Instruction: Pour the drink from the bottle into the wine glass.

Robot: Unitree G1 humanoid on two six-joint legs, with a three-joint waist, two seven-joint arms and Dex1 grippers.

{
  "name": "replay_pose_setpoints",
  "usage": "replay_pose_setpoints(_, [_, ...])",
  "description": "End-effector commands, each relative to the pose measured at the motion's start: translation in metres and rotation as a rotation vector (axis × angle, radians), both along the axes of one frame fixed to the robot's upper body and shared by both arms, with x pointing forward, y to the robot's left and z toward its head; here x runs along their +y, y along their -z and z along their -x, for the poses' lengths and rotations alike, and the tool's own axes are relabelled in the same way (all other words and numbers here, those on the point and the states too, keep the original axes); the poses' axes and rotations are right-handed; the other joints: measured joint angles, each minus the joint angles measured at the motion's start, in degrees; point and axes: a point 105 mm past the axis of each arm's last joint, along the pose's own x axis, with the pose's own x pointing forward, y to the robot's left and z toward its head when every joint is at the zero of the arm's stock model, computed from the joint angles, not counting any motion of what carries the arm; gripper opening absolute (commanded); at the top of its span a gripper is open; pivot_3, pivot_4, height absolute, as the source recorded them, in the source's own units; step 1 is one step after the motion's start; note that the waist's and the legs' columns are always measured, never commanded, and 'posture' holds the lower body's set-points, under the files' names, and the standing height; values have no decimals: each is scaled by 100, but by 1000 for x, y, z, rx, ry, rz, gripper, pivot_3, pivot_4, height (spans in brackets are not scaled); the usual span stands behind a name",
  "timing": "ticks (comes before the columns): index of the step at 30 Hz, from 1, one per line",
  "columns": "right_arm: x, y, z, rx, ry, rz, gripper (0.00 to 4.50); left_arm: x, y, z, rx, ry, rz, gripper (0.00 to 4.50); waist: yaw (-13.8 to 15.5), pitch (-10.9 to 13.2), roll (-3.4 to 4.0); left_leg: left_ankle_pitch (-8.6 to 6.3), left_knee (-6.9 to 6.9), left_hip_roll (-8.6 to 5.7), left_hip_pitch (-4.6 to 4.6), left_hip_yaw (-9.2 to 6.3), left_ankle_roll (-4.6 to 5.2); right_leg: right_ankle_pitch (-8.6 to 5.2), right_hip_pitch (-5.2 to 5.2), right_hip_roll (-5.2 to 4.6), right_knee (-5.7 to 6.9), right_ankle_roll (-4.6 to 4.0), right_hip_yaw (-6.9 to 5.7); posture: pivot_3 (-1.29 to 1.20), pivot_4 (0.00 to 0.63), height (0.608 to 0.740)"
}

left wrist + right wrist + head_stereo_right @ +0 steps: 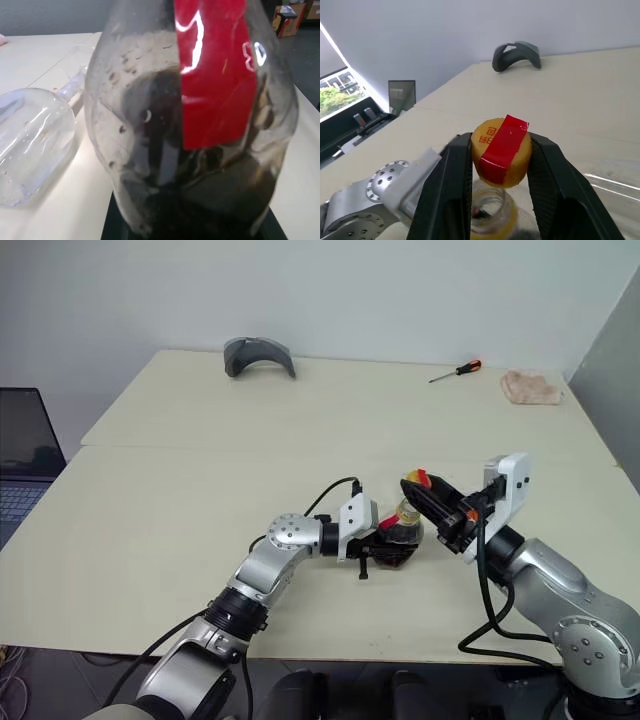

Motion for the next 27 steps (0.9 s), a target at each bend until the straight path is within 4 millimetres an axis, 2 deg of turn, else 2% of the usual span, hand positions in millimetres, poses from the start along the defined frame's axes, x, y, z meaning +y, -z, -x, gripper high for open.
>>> replay_pose_setpoints(1, [-32,6,-3,-40,134,149,1211,-5,-18,4,-64,31,44,687,2,0,0,0,0,-1,0,1,0,0,0,-1,0,0,0,0,150,740])
replay_pose_setpoints(3, [-56,25,-6,-5,223,230,1211,-5,-19,4,-64,29,47,687,8,0,0,0,0,-2,0,0,0,-1,1,0,-2,2,-1,0,150,740])
replay_pose_setpoints(5, [-76,42,-6,35,295,224,1210,-5,-19,4,-65,28,49,687,8,0,0,0,-1,-2,0,0,0,-3,1,0,-3,6,-1,0,150,740])
replay_pose_setpoints(10, [-103,86,-7,125,405,326,1210,-6,-21,3,-69,25,59,687,-24,-5,9,0,-1,1,5,4,0,-8,0,4,2,15,6,0,150,740])
replay_pose_setpoints(15, [-116,119,-15,205,492,377,1210,-8,-27,3,-86,19,76,686,-22,-8,15,0,-3,3,8,5,0,-11,0,5,5,19,6,0,150,740])
replay_pose_setpoints(19, [-115,137,-16,256,492,400,1210,-8,-28,5,-87,25,78,686,-14,-10,18,0,-3,1,7,8,0,-8,-1,5,5,14,7,0,150,740])
replay_pose_setpoints(23, [-117,145,-15,285,502,392,1210,-7,-28,6,-86,25,76,686,-14,-11,18,0,-1,1,8,8,0,-9,1,5,6,15,7,0,150,740])
replay_pose_setpoints(24, [-116,147,-15,299,496,378,1929,-6,-28,6,-86,24,75,686,-14,-11,18,0,-1,2,9,7,0,-9,3,5,5,15,7,0,150,740])
replay_pose_setpoints(27, [-116,149,-12,321,490,358,2777,-6,-29,6,-87,19,75,686,-15,-11,18,0,-1,3,12,8,0,-9,5,5,5,15,7,0,150,740])
